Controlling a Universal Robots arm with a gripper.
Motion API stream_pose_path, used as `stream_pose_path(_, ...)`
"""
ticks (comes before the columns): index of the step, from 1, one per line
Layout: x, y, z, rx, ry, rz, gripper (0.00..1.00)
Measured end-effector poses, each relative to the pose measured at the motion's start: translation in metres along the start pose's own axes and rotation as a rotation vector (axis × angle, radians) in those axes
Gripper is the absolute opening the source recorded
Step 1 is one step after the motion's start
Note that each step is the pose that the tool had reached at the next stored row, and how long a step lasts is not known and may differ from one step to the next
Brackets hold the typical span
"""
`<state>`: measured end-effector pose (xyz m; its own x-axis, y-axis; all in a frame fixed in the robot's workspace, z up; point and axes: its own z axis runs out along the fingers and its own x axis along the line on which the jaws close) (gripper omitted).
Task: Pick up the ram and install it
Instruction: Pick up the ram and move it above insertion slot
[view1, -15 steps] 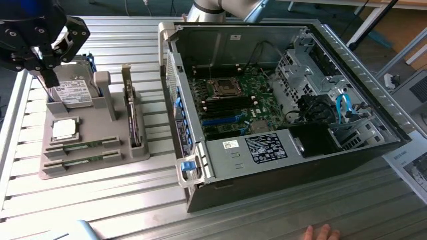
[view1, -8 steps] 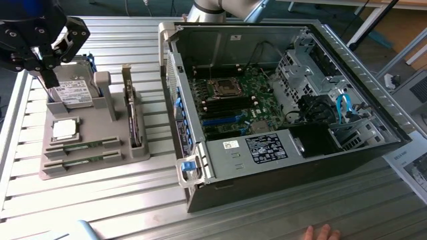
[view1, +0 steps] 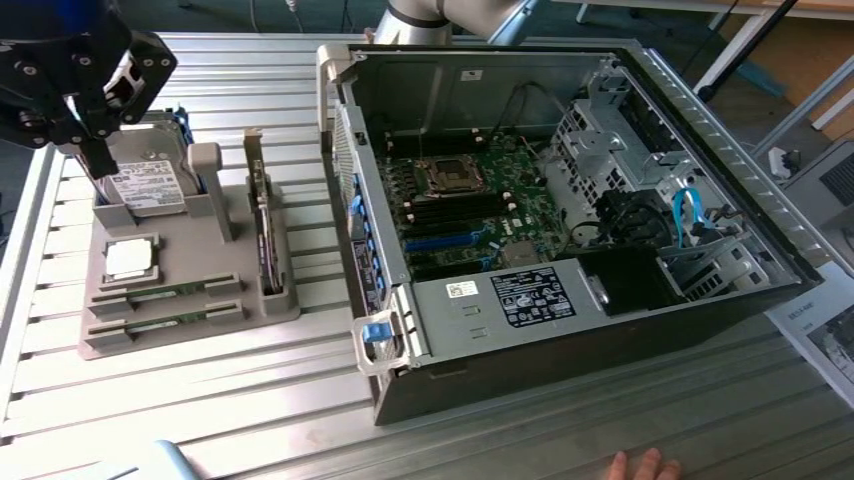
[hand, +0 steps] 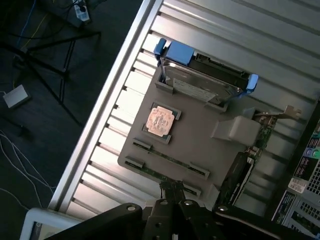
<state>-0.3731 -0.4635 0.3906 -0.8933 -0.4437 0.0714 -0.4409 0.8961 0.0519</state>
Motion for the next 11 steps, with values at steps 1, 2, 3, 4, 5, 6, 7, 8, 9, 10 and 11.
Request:
stream_pose_path(1, 0.0000, 0.0000, 0.0000, 0.0006, 0.0014, -0.012, 0.11)
stream_pose_path(2, 0.0000, 0.0000, 0.0000, 0.0012, 0.0033, -0.025, 0.11)
stream_pose_path(3, 0.0000, 0.0000, 0.0000, 0.0019, 0.0052, -0.040, 0.11)
stream_pose_path(4, 0.0000, 0.0000, 0.0000, 0.0025, 0.0070, -0.053, 0.11)
stream_pose_path(5, 0.0000, 0.0000, 0.0000, 0.0030, 0.0088, -0.066, 0.11)
stream_pose_path(6, 0.0000, 0.0000, 0.0000, 0.0036, 0.0108, -0.082, 0.11)
stream_pose_path(7, 0.0000, 0.0000, 0.0000, 0.0041, 0.0125, -0.096, 0.11)
stream_pose_path(8, 0.0000, 0.0000, 0.0000, 0.0048, 0.0148, -0.114, 0.11)
stream_pose_path(9, 0.0000, 0.0000, 0.0000, 0.0058, 0.0176, -0.138, 0.11)
stream_pose_path(10, 0.0000, 0.0000, 0.0000, 0.0069, 0.0205, -0.165, 0.11)
stream_pose_path(11, 0.0000, 0.0000, 0.0000, 0.0080, 0.0236, -0.191, 0.11)
